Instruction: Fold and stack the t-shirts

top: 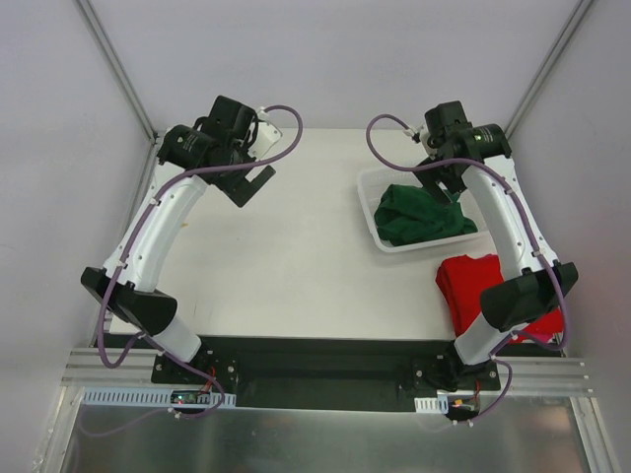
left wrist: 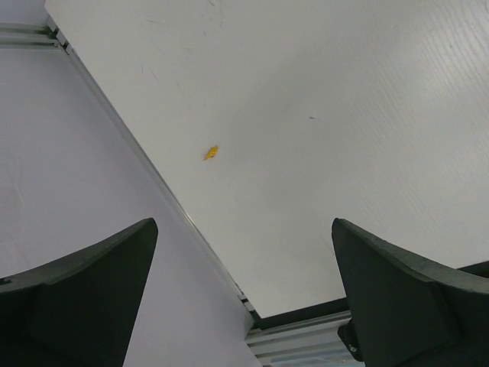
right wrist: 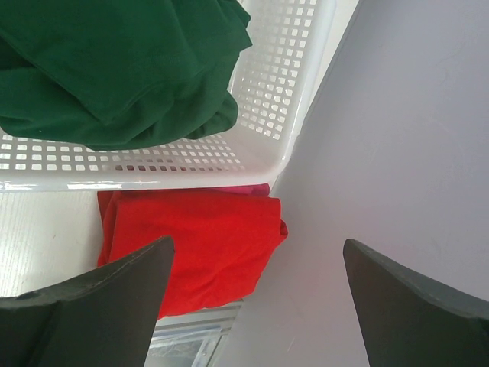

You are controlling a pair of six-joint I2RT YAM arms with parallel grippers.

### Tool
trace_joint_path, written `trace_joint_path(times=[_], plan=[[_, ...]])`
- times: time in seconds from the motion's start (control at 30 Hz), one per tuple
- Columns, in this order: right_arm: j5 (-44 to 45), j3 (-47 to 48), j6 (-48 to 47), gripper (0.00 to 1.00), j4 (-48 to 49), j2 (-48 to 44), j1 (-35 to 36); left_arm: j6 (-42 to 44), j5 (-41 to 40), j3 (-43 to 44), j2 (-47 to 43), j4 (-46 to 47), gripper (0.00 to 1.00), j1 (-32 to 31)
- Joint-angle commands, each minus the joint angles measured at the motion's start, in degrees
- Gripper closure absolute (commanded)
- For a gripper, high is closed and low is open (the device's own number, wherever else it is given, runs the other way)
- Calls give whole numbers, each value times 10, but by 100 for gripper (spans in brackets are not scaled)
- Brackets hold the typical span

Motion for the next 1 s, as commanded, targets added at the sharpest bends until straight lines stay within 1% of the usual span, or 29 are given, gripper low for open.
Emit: trace_joint_path(times=[0.0, 0.13, 0.3, 0.4, 0.47, 0.67, 0.83, 0.97], plan=[[15, 16, 9, 4, 1, -4, -1, 2, -18, 23, 16, 1, 1, 4], [21, 17, 2, 4, 6, -1, -1, 5, -18, 22, 19, 1, 1, 4], [12, 63, -12, 4, -5, 11, 2, 8, -11, 23, 24, 1, 1, 3], [27, 103, -13, 4, -12, 27, 6, 8, -12, 27, 27, 0, 1, 3], [31, 113, -11, 4, -14, 33, 12, 8, -14, 29, 28, 0, 1, 3], [48, 91, -5, 4, -14, 30, 44, 8, -18, 30, 27, -3, 1, 3], [68, 97, -6, 4, -14, 32, 69, 8, -20, 29, 26, -6, 1, 3], [73, 92, -12, 4, -12, 33, 74, 10, -22, 28, 26, -6, 1, 3]])
